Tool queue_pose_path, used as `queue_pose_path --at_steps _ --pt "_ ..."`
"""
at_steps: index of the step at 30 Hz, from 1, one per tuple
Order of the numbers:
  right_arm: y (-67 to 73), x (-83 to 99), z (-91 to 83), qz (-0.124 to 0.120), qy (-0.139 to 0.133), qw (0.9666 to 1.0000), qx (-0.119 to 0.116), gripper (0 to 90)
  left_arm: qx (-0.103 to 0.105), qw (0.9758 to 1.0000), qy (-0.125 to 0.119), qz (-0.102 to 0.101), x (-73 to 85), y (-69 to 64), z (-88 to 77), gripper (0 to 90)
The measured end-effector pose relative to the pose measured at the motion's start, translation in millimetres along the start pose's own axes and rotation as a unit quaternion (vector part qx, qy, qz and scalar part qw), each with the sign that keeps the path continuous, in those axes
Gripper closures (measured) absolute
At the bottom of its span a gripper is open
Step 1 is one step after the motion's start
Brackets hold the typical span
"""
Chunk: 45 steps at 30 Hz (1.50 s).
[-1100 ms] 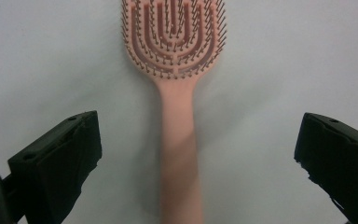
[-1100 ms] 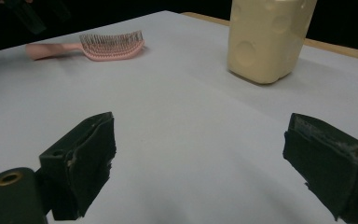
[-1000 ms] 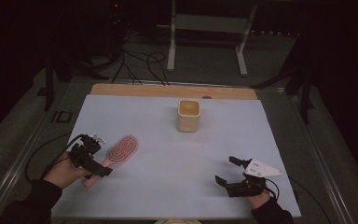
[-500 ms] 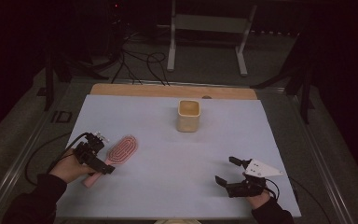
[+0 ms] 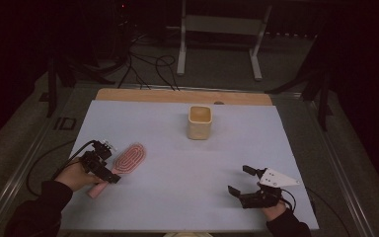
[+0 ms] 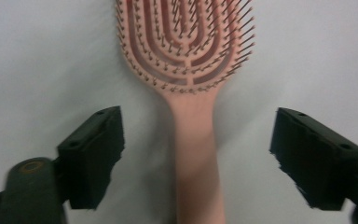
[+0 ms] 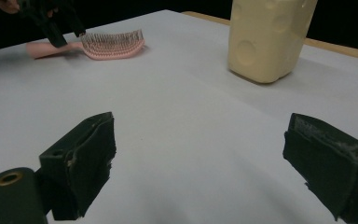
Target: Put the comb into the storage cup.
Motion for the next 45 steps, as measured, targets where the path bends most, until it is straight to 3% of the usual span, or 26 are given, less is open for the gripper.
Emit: queue_pose_path --at_steps 5,17,27,31,45 --pt "0.0 0.0 -0.2 -0.001 0.000 1.0000 0.001 8.9 0.000 0.9999 0.013 0.004 0.1 -0.1 3.6 28.4" --pt "0.1 -0.3 -0.1 -0.001 -0.001 1.0000 0.000 8.9 -0.009 0.9995 0.029 -0.011 -1.4 2.4 7.5 49.3" --pt "0.6 -0.5 -0.2 -0.003 0.000 1.0000 0.001 8.9 -0.025 0.9989 0.036 -0.014 -1.7 5.4 11.9 50.1" --pt "0.4 -0.2 -0.1 -0.003 0.001 1.0000 0.001 8.9 -0.026 0.9988 0.040 -0.015 -2.4 5.3 13.9 58.1" --pt "0.6 1.1 0.6 -0.007 0.004 1.0000 0.000 8.9 -0.022 0.9983 0.044 -0.030 -2.7 4.3 16.8 67.4"
Point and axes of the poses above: each handheld gripper's, and its own axes: z roughly forward along the jaws, x roughly out of its underside, y roughly to its left, the point moved 10 cm from there along z, roughly forward along the jaws, and after that the axes turned 14 degrees about x, right-handed, at the moved point
